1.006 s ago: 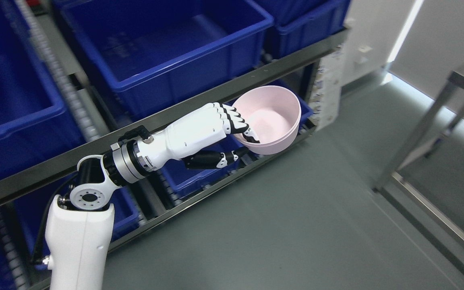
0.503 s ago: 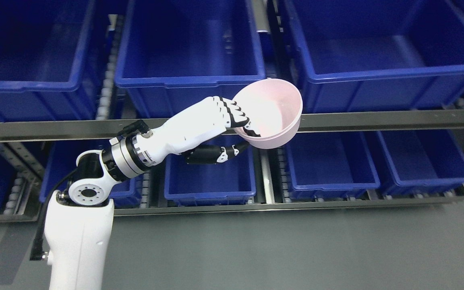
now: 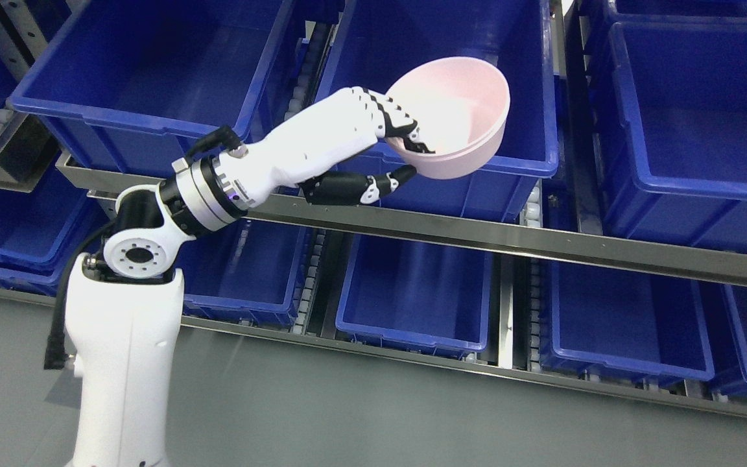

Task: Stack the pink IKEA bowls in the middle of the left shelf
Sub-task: 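Carry the stacked bowls toward the blue bin shelf while turning, then lower the stacked bowls into the middle blue bin and release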

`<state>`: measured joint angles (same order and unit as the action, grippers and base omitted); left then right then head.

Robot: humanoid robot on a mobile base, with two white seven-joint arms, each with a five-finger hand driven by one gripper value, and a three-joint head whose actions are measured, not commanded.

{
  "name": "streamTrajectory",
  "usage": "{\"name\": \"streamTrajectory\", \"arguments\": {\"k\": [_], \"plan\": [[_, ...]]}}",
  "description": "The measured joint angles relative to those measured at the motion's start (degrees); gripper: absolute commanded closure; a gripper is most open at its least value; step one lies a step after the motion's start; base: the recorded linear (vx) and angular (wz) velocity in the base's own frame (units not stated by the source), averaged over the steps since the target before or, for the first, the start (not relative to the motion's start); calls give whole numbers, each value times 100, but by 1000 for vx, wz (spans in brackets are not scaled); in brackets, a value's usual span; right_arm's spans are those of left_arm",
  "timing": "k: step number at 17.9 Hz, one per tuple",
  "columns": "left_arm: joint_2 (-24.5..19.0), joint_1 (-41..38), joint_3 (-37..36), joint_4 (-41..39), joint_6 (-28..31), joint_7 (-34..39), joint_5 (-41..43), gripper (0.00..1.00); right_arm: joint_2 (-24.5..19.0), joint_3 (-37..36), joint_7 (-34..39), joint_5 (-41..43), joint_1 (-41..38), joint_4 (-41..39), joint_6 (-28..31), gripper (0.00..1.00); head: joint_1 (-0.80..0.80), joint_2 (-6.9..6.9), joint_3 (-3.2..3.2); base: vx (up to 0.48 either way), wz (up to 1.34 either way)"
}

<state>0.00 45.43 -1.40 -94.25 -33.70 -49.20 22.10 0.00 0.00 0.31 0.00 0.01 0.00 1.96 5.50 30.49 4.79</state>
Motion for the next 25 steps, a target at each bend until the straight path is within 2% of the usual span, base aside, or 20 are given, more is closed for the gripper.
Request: {"name": "streamTrajectory", "arguments": {"k": [6,17,19,25], "plan": [[-79,514,111,165,752,-40,617,96,0,0,0,0,0,0,-3,0,0,0,0,169,-131],[-336,1017,130,1080,868,-43,1155,95,0,0,0,-11,-1,0,-3,0,0,0,0,90,-127],[-369,963,126,1262,881,-43,1197,94,0,0,0,-399,-2,0,2,0,0,0,0,44,-81],[-397,699,-47,1695,837,1,1262,70,0,0,0,-116,-2,0,2,0,0,0,0,17,-31]]}}
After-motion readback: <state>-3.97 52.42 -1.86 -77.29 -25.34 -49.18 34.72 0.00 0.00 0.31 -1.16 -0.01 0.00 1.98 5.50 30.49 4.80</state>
